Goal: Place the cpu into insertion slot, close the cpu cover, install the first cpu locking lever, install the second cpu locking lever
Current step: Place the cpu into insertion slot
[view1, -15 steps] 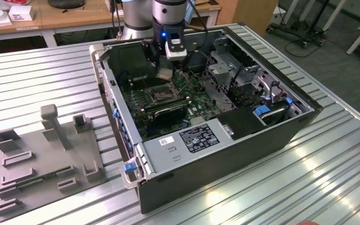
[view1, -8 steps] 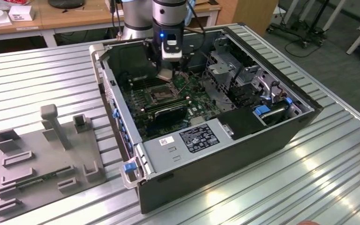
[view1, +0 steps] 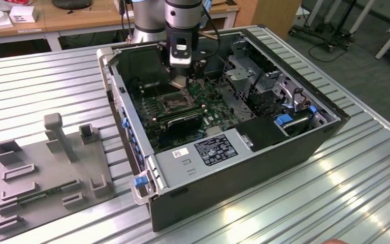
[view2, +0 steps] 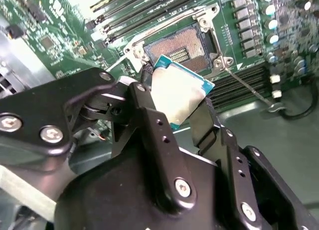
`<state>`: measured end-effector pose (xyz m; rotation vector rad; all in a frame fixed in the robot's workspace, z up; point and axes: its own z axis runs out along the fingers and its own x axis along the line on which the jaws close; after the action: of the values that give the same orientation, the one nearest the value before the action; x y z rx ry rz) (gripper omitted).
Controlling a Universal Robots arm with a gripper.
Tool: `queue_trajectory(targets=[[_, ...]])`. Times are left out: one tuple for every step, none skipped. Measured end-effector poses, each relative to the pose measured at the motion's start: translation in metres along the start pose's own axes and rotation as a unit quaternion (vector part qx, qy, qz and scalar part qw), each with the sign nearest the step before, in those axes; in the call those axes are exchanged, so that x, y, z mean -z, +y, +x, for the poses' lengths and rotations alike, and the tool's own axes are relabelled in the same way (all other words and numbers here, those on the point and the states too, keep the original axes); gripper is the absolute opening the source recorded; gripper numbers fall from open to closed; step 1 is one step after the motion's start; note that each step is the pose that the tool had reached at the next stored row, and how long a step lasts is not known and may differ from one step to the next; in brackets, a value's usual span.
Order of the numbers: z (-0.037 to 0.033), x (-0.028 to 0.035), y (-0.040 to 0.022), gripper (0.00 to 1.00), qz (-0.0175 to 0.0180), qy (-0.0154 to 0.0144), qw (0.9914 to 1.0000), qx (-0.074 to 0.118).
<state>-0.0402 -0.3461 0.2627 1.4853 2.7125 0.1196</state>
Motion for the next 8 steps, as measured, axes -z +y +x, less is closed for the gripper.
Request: queue_trajectory(targets=[[0.0, -0.0003, 0.0, 0.54, 0.0001, -0.0008, 0.99996, -0.009], [0.0, -0.0007, -0.0001, 0.54, 0.0001, -0.0016, 0.99984, -0.018], [0.0, -0.001, -0.0001, 0.54, 0.0002, -0.0025, 0.99964, -0.027], [0.0, -0.0013, -0.0001, 0.54, 0.0002, -0.0033, 0.99935, -0.036], [0.0, -0.0016, -0.0002, 0.54, 0.0002, -0.0041, 0.99895, -0.046], [0.0, -0.0018, -0.0002, 0.54, 0.0002, -0.005, 0.9985, -0.054], [0.0, -0.002, -0.0002, 0.54, 0.0003, -0.0058, 0.99797, -0.063], [0.0, -0.0022, -0.0002, 0.54, 0.0003, -0.0066, 0.99736, -0.072]])
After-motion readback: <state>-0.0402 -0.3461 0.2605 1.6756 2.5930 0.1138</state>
